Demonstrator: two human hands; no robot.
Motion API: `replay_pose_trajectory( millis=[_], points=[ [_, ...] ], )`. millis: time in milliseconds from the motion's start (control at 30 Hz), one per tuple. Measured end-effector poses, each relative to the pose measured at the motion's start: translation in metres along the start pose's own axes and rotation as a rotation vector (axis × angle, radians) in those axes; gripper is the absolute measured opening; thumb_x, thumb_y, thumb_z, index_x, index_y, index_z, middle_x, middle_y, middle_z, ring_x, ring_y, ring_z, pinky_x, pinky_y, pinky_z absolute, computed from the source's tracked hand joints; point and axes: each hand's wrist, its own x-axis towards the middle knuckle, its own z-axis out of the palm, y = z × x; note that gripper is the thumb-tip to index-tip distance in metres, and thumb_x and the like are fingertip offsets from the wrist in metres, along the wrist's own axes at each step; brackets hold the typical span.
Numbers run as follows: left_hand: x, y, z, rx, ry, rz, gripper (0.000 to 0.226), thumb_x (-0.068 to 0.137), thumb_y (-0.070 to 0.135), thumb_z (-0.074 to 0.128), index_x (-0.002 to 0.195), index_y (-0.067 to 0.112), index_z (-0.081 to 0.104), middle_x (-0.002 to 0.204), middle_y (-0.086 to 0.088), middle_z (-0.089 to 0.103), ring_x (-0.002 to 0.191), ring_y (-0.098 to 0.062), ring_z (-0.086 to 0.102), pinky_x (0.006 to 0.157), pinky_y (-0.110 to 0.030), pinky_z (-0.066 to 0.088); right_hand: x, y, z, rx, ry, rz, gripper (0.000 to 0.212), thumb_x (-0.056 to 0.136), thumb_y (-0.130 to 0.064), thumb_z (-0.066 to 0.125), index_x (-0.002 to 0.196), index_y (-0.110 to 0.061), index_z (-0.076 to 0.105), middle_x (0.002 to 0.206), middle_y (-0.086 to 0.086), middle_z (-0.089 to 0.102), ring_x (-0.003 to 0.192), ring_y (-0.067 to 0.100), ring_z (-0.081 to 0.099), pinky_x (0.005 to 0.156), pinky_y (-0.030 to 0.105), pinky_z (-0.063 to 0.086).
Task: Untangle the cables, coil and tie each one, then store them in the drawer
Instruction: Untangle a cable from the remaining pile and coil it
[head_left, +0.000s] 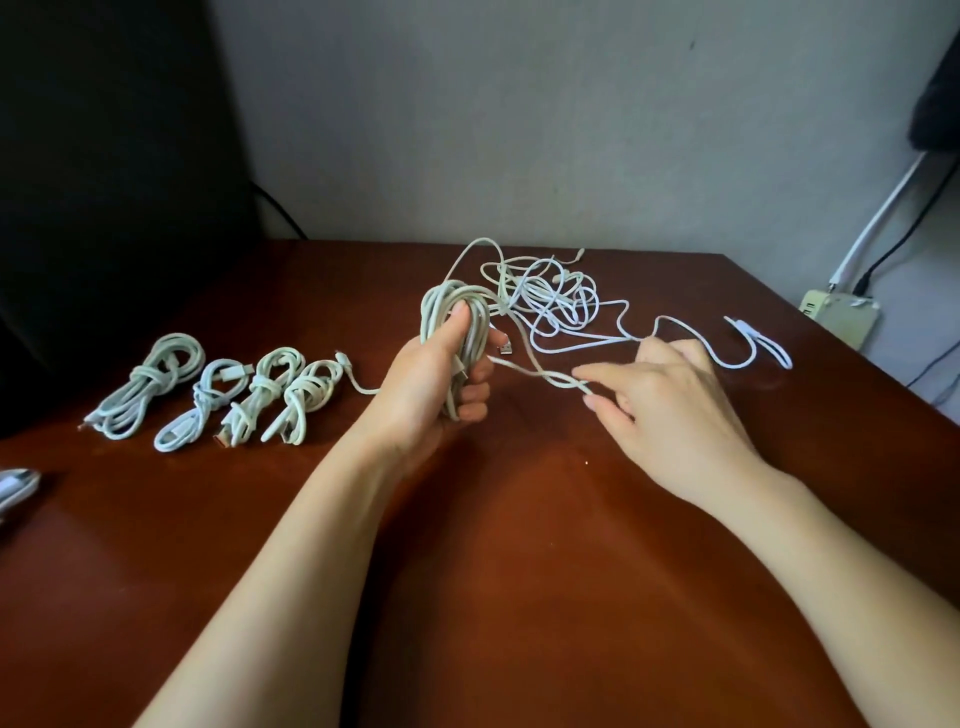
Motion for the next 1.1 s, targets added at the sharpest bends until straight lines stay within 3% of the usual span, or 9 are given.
replay_pose_trajectory(
  millis=[100,233,300,367,667,800,900,1000,1100],
  points=[
    [0.001,-0.001,-0.002,-0.008,-0.002,0.013,0.046,0.1,0.042,0.034,0.082,0.008,0.06,0.056,0.001,0.035,0.042,-0.007,0.027,0.038,-0.016,0.023,-0.001,-0.001,0.001,-0.029,0.017,-0.088,0.028,0.071,-0.003,0.081,0.094,-0.016,0.075,0.063,-0.007,0.061,0.07,0.022,0.053,0.08,0.032,0.027],
    [0.001,0.001,-0.005,-0.059,0.001,0.038,0.045,0.1,0.041,0.034,0.085,0.006,0.06,0.058,0.0,0.036,0.045,-0.007,0.028,0.038,-0.016,0.024,0.0,0.006,0.001,0.016,0.026,-0.15,0.04,0.072,0.008,0.072,0.098,-0.022,0.075,0.071,-0.005,0.056,0.075,0.022,0.051,0.091,0.035,0.028],
    [0.0,0.001,-0.005,-0.075,0.001,0.053,0.045,0.1,0.041,0.034,0.089,0.007,0.06,0.06,0.0,0.035,0.046,-0.007,0.027,0.039,-0.016,0.024,-0.001,0.008,0.002,0.06,-0.02,-0.191,0.042,0.072,0.005,0.073,0.102,-0.024,0.074,0.081,-0.006,0.056,0.085,0.019,0.046,0.101,0.04,0.028],
    [0.0,0.002,-0.004,-0.094,-0.003,0.061,0.043,0.1,0.041,0.034,0.093,0.008,0.061,0.061,-0.001,0.035,0.047,-0.007,0.027,0.04,-0.016,0.023,-0.002,0.008,0.003,0.102,-0.086,-0.214,0.04,0.074,-0.002,0.075,0.106,-0.026,0.073,0.093,-0.005,0.056,0.095,0.017,0.042,0.1,0.045,0.033],
    [-0.001,0.008,-0.001,-0.211,0.01,0.19,0.032,0.101,0.04,0.033,0.102,0.013,0.05,0.061,0.001,0.037,0.046,-0.007,0.03,0.041,-0.016,0.028,-0.002,-0.003,-0.004,0.206,-0.242,-0.226,0.016,0.081,-0.01,0.072,0.09,-0.021,0.078,0.126,0.0,0.051,0.122,0.015,0.035,0.098,0.039,0.039],
    [0.0,0.008,0.0,-0.253,0.064,0.259,0.03,0.102,0.039,0.031,0.101,0.016,0.05,0.057,0.002,0.039,0.045,-0.007,0.029,0.042,-0.016,0.027,-0.003,-0.004,-0.004,0.227,-0.268,-0.208,0.013,0.083,-0.008,0.068,0.087,-0.017,0.076,0.128,-0.002,0.05,0.12,0.008,0.036,0.094,0.03,0.041],
    [-0.001,0.012,-0.001,-0.367,0.028,0.282,0.036,0.102,0.04,0.026,0.104,0.017,0.054,0.063,0.0,0.039,0.046,-0.006,0.03,0.041,-0.015,0.028,-0.004,-0.006,-0.005,0.236,-0.266,-0.212,0.012,0.082,-0.009,0.068,0.084,-0.017,0.076,0.126,-0.006,0.047,0.105,0.004,0.039,0.08,0.032,0.05],
    [-0.001,0.014,-0.006,-0.422,0.062,0.306,0.038,0.102,0.04,0.027,0.112,0.017,0.055,0.075,-0.002,0.047,0.048,-0.007,0.032,0.042,-0.016,0.029,-0.004,-0.01,-0.008,0.223,-0.244,-0.254,0.011,0.079,-0.009,0.068,0.08,-0.017,0.076,0.123,-0.004,0.048,0.094,-0.004,0.024,0.067,0.031,0.049],
    [-0.001,0.016,-0.011,-0.465,0.103,0.27,0.039,0.102,0.041,0.028,0.119,0.017,0.055,0.096,-0.009,0.058,0.049,-0.009,0.037,0.044,-0.017,0.03,-0.004,-0.014,-0.01,0.221,-0.236,-0.291,0.013,0.078,-0.013,0.064,0.075,-0.019,0.076,0.122,-0.004,0.049,0.094,-0.001,0.027,0.062,0.032,0.05]
  ],
)
